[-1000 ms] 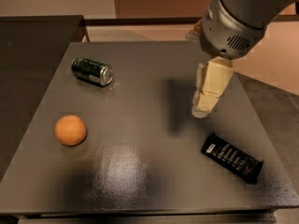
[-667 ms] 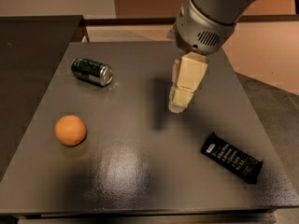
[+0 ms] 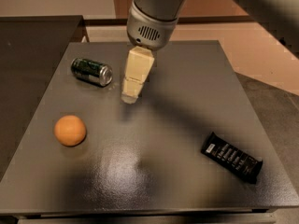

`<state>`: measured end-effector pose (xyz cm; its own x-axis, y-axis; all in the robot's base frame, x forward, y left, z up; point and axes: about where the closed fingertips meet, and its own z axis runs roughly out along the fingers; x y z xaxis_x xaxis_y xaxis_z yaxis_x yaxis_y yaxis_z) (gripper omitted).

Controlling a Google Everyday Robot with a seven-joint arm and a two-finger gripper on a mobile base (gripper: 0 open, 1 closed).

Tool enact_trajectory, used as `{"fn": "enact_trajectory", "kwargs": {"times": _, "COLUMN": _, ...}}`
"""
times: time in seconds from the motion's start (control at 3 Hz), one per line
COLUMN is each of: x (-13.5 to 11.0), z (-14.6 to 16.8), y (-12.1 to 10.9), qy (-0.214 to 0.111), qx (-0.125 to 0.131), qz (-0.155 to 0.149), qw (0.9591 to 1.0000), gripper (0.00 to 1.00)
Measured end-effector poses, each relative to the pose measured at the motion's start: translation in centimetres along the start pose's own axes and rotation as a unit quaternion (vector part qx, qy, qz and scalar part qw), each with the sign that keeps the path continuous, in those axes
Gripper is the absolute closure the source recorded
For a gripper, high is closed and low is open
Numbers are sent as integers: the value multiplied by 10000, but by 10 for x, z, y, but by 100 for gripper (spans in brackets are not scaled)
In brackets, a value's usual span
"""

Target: Pick green can

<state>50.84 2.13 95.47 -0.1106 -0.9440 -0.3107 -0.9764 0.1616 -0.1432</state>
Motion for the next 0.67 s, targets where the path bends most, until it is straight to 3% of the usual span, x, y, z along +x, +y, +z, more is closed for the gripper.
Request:
{"fn": "enact_trajectory", "kwargs": {"times": 0.33, "x": -28, "z": 21, "y": -5, "qy": 55, "qx": 83, "qz": 397, "qw": 9992, "gripper": 0}}
{"fn": "enact_trajectory", "kwargs": {"times": 0.67, "x": -51, "z": 35, "y": -15, "qy": 5, "qx": 257, "qz": 922, "qw": 9954, "gripper": 0}}
